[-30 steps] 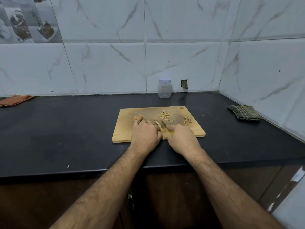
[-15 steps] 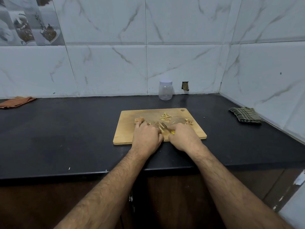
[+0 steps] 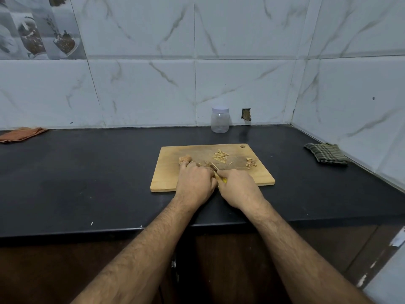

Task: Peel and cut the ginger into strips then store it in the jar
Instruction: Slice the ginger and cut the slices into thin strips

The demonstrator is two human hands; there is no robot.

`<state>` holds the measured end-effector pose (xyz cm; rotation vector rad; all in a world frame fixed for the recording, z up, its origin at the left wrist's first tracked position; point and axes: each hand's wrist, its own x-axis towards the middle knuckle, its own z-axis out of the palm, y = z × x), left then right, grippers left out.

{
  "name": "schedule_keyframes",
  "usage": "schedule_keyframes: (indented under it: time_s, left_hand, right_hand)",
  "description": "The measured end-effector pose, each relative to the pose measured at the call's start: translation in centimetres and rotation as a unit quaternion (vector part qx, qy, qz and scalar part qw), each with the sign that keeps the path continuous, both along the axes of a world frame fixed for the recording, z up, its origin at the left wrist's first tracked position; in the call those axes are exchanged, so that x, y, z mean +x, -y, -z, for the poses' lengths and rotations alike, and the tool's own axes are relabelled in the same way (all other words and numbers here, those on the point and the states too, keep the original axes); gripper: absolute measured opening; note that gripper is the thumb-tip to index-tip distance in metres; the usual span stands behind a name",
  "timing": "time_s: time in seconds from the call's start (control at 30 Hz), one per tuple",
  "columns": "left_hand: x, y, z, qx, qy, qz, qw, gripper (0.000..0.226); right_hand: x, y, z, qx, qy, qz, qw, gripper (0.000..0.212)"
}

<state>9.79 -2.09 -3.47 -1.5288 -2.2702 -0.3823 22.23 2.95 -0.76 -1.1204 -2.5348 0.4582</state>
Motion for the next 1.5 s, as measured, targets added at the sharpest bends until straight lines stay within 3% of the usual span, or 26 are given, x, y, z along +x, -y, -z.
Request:
schedule_keyframes:
  time_s: [0.27,0.87,1.5]
  left_hand:
    - [0.0,0.2,-0.4,0.003,0.001,0.008,1.0,0.031]
    - [0.8,0.3,-0.5,-0.006,-0.033,-0.024,0.999,0.034]
    - [0.6,0.7,-0.1,-0.002,-0.003,-0.03,1.0,0.039]
  right_hand:
    - [-0.1,-0.3,-0.3,-0.011,0.014,-0.003,1.0,0.042]
    - [2.2,1.5,-0.3,-0.025,0.029,-0.005,0.999,0.033]
    - [1.7,0.9,-0.4,-0.015,0.004,0.03,0.999,0.052]
